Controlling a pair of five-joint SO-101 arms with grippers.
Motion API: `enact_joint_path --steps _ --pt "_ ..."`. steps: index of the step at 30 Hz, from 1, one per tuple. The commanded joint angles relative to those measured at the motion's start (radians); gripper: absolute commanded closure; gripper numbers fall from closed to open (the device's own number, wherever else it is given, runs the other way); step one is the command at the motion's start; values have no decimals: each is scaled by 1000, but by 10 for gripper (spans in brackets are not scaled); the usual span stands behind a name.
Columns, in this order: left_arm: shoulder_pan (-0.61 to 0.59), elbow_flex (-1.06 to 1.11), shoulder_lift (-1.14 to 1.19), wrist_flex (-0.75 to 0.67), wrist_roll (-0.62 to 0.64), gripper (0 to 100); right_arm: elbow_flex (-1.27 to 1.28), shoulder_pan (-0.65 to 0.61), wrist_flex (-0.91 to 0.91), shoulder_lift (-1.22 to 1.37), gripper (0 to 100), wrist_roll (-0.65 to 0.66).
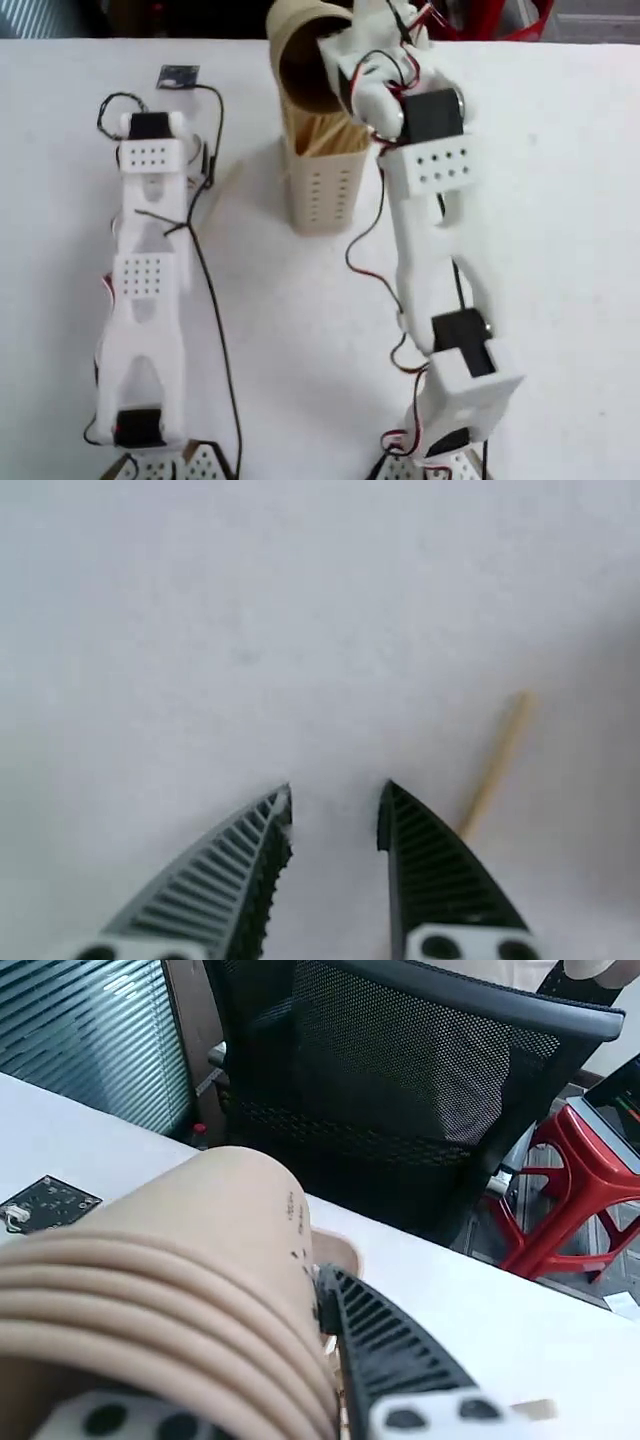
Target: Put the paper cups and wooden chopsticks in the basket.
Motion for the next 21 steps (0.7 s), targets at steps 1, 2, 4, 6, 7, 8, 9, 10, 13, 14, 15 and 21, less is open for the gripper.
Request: enact_joint_path --steps 1,2,4,6,7,8,9,10,13,14,15,21 --pt "4 -31 -4 -14 -12 844 -38 4 -15 -18 978 12" --pt "2 -31 -4 -14 -12 844 -38 7 -13 -24 978 12" --pt "2 -31 -4 -12 -12 844 -38 16 -12 -33 978 12" --pt "2 -31 -4 -12 -12 844 -38 42 -21 -36 978 11" --pt "1 -31 -4 -12 -12 844 -38 51 -35 -36 978 11" --pt "1 -31 -4 -12 -12 844 -38 59 -50 -35 978 11" --pt "1 -31 -4 -12 -12 844 -38 71 -64 -28 978 11" --pt "1 -31 -4 -12 -12 844 -31 76 -77 -27 978 11" --pt "1 -31 -4 -12 -12 844 -28 77 -99 -7 978 14" --pt "1 -31 -4 -12 -12 844 -35 76 -97 4 978 18" --pt "-1 -31 -4 -12 -12 844 -35 76 -97 12 978 18" --pt "-1 -31 -4 -12 -12 844 -31 79 -94 44 976 18"
